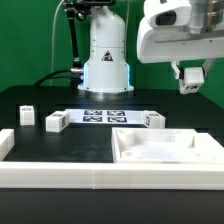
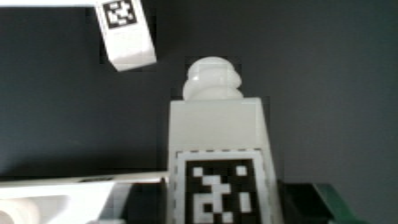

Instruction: Assemble one leg

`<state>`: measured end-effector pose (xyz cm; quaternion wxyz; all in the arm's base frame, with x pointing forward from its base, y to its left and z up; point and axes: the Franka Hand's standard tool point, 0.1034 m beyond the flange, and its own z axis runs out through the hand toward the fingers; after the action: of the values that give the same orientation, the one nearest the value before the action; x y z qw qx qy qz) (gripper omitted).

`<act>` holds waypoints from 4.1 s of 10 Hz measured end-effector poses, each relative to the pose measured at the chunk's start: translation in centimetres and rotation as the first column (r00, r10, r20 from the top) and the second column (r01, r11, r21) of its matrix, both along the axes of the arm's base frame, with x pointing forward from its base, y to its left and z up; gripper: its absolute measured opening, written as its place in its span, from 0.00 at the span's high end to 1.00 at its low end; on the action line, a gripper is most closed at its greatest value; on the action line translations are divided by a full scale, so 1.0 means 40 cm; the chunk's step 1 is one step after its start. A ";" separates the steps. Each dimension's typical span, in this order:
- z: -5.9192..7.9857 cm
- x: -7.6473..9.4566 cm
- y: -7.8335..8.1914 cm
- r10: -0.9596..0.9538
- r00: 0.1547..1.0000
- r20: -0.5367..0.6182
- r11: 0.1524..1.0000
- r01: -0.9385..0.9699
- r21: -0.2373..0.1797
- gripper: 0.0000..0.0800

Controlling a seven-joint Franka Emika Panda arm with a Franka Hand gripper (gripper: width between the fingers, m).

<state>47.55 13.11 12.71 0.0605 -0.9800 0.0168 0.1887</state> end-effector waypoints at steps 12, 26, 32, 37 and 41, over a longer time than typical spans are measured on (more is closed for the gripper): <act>-0.026 0.180 -0.090 0.041 0.724 0.688 0.999 -0.025 -0.033 0.64; -0.090 0.328 -0.034 0.027 0.672 0.740 1.000 -0.026 -0.013 0.64; -0.130 0.329 -0.042 0.036 0.648 0.761 0.999 -0.028 -0.024 0.64; -0.148 0.303 -0.032 0.040 0.588 0.808 0.999 -0.021 -0.034 0.64; -0.149 0.302 -0.032 0.040 0.589 0.807 0.999 -0.022 -0.034 0.23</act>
Offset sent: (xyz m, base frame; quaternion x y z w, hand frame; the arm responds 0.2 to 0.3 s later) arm 0.0435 -0.0348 0.0103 -0.0210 0.2090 -0.1003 0.9725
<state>59.63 11.83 6.73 0.0480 -0.9598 -0.0276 -0.2750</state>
